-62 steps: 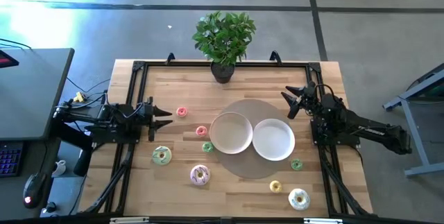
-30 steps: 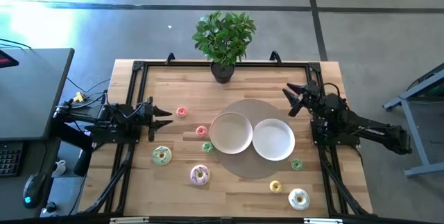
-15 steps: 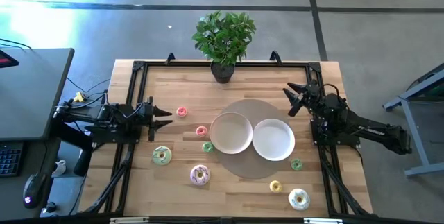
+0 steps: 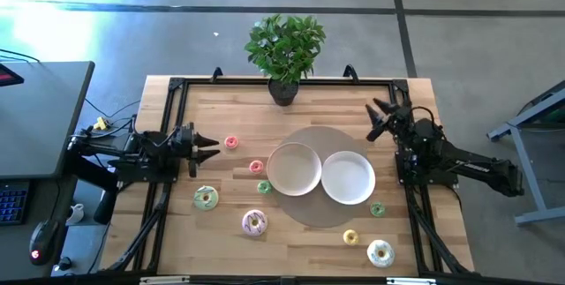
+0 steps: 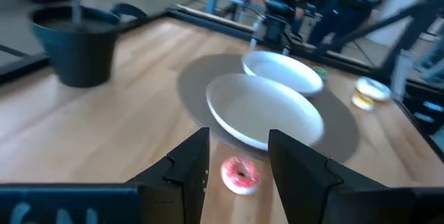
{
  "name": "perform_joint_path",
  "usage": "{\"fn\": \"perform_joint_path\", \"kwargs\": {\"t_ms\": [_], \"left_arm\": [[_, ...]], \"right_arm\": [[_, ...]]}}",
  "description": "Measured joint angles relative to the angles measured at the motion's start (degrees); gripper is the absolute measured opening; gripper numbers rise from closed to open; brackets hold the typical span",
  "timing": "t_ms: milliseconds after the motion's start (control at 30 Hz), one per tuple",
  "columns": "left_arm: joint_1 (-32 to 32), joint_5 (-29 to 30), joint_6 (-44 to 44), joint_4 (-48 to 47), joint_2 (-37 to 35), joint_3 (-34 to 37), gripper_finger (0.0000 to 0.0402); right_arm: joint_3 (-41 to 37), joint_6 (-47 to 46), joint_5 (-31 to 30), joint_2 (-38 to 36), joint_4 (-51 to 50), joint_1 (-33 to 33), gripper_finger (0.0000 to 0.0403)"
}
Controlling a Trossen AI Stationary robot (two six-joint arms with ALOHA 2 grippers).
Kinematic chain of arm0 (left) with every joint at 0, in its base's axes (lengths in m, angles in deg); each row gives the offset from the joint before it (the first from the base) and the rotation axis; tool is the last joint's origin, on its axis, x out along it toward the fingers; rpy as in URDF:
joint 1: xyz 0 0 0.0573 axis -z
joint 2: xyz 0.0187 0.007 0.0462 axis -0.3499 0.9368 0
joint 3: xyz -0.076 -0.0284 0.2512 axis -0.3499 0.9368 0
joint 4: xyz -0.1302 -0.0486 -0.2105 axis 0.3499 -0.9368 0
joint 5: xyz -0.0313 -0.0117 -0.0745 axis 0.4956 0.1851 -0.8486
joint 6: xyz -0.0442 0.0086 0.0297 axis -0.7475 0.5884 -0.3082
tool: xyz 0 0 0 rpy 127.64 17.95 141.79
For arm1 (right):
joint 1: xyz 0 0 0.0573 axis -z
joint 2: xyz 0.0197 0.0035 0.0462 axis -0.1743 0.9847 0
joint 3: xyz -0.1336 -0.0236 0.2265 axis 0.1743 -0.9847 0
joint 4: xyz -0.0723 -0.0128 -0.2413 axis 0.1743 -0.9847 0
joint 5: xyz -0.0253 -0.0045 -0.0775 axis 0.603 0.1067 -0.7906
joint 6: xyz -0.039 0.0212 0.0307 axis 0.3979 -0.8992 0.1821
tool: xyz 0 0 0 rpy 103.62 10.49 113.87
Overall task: Pick & Place donuts
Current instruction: Put the top small pink donut into the left white plate
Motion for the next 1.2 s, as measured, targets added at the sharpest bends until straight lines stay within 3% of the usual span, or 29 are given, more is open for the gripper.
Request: {"fn": "perform_joint_path", "kwargs": {"t_ms": [200, 333, 433, 700, 867, 1000, 1200], "left_arm": [[0.0, 12.1, 3.1, 5.9, 0.5, 0.0, 0.0147], [0.0, 12.2, 9.9, 11.5, 2.8, -0.4, 0.0147], [0.0, 13.1, 8.1, 12.1, 5.9, -1.6, 0.0147], [-0.1, 13.8, 4.5, 11.4, 21.2, -9.2, 0.0147], [-0.2, 19.2, 2.7, 4.7, 33.1, -15.8, 0.0147], [-4.1, 10.0, -3.9, -5.0, 41.7, -21.0, 0.0147], [-13.9, -1.7, -5.2, -6.7, 53.0, -24.0, 0.0147]], "right_arm": [[0.0, -4.5, 3.5, 0.1, 7.4, 0.1, 0.017], [0.0, -5.2, 10.6, 1.7, 13.3, 0.1, 0.017], [0.0, -7.4, 14.9, 4.2, 18.4, 0.1, 0.017], [5.0, -8.1, 19.6, 16.1, 21.8, 0.0, 0.0169], [10.6, -7.8, 23.3, 26.8, 21.8, 0.0, 0.0169], [14.6, -7.6, 24.1, 33.8, 20.8, 0.0, 0.0169], [18.3, -7.4, 24.1, 40.7, 19.6, 0.0, 0.0169]]}}
